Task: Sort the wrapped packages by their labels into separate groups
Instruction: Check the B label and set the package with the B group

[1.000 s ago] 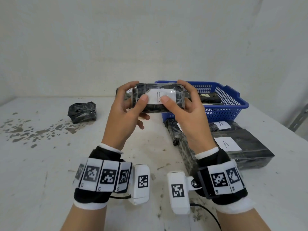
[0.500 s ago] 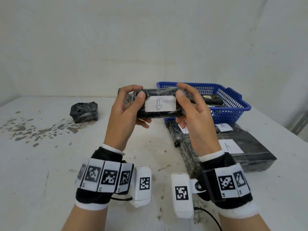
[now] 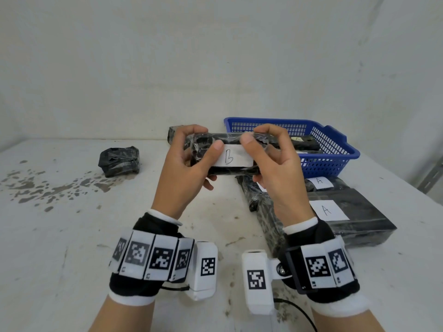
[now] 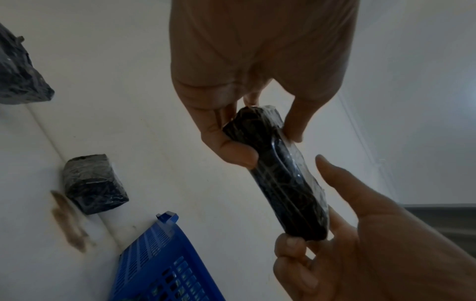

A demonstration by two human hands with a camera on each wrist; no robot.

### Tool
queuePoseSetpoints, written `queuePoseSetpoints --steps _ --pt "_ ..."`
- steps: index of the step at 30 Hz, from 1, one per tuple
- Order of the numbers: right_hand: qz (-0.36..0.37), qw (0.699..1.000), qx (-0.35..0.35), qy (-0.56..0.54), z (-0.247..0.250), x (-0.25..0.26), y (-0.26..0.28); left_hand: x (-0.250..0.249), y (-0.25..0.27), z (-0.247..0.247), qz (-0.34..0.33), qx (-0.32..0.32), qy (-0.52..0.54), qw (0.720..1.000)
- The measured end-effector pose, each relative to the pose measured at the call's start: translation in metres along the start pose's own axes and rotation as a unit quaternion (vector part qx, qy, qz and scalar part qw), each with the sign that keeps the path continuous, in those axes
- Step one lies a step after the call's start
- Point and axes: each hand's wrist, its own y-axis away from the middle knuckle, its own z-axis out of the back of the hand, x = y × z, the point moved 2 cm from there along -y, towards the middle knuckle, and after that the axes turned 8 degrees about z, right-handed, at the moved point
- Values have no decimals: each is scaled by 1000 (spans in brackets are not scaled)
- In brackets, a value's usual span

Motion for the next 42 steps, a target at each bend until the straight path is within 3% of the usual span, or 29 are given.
queuePoseSetpoints --steps 8,15,23,30,42 --pt "31 998 40 37 -2 -2 2 0 0 -1 0 -8 -13 1000" --pt "25 1000 17 5 -1 -2 1 1 0 -1 19 -9 -17 1000" --pt "11 1000 9 4 4 -4 -5 -1 -4 2 24 6 89 996" --pt "-7 1000 9 20 5 -6 -6 -2 -6 4 23 12 111 994" --pt "2 999 14 53 5 -8 -3 1 0 -3 15 26 36 999"
